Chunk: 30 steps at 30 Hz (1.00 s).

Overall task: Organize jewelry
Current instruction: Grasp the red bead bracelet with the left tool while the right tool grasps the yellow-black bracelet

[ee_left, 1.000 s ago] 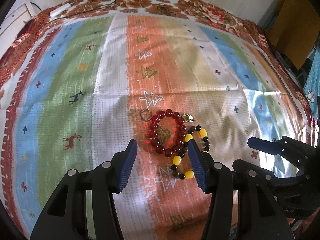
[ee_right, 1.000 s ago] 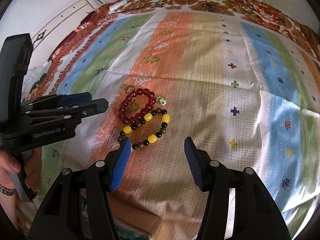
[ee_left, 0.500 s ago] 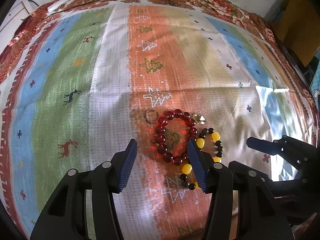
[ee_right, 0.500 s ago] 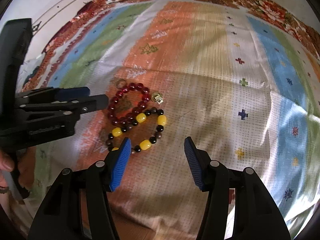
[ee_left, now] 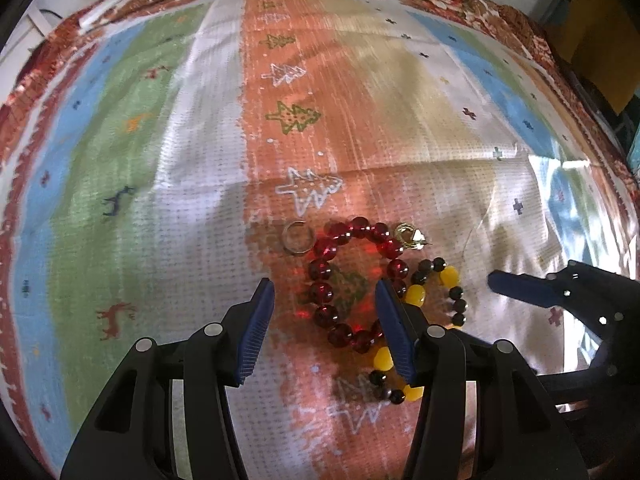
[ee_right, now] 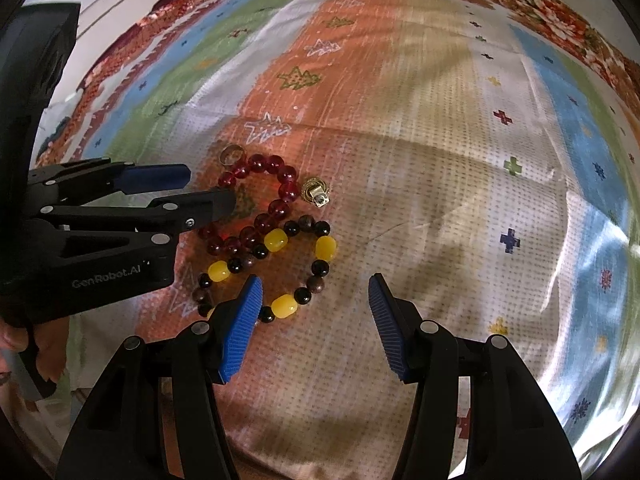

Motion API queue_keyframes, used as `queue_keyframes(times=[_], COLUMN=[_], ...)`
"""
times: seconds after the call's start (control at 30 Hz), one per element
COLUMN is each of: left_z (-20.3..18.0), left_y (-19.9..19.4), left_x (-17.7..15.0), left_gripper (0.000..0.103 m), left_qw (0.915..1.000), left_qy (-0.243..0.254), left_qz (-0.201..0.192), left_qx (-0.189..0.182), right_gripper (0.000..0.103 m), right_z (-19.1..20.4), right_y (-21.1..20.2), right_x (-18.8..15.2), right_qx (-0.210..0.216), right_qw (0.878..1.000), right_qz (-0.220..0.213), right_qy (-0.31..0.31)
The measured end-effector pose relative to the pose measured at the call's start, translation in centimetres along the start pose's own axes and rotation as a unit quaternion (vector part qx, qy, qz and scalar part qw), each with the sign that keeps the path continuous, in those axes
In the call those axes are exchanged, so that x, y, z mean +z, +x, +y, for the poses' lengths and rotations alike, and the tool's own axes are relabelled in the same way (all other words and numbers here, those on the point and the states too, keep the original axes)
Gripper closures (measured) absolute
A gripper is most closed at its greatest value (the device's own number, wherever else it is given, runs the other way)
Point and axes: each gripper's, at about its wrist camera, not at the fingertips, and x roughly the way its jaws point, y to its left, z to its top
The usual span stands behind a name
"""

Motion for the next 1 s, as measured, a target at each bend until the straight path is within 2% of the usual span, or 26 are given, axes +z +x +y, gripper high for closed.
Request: queue_keyframes(times=[0.33,0.4,0.43,0.5,0.57,0.63,0.8,1.0], left_z=[-0.2,-0.3,-0.3,-0.1,0.0,-0.2,-0.4,-0.6], left_y=[1.4,1.5,1.5,1.4,1.2,1.1,0.6,-1.8], left_x=[0.1,0.0,0.0,0.0,0.1,0.1,0.1,0.1], left_gripper=[0.053,0.066,0.069,0.081,0.09,0.09,0.09,0.09], left_qw=[0.9993,0.9986,0.9981,0.998,0.9981,0.9978,0.9979,0.9988], left_qy=[0.019,0.026,0.031,0.031,0.032,0.038,0.037,0.028], left_qz=[0.007,0.006,0.005,0.004,0.006,0.007,0.002,-0.023], left_qx=[0.033,0.046,0.054,0.054,0.053,0.055,0.053,0.032], right_gripper=[0.048,0.048,0.05,0.059,0.081,0.09,0.092,0.092], right_z=[0.1,0.1,0.2,0.1,-0.2,-0.3,-0.2,0.2], right_y=[1.3,1.3,1.4,1.5,1.4,1.5,0.8,-1.1], right_x=[0.4,0.4,0.4,0.4,0.5,0.5,0.1,-0.3], right_qx=[-0.015,-0.016,-0.017,-0.029,-0.027,-0.023,-0.024,-0.028], right_qw=[1.0,1.0,1.0,0.999,0.999,1.0,1.0,0.999], right_qz=[0.012,0.012,0.012,0.013,0.014,0.015,0.008,-0.016], right_qy=[-0.009,-0.012,-0.013,-0.013,-0.009,-0.009,-0.019,-0.027])
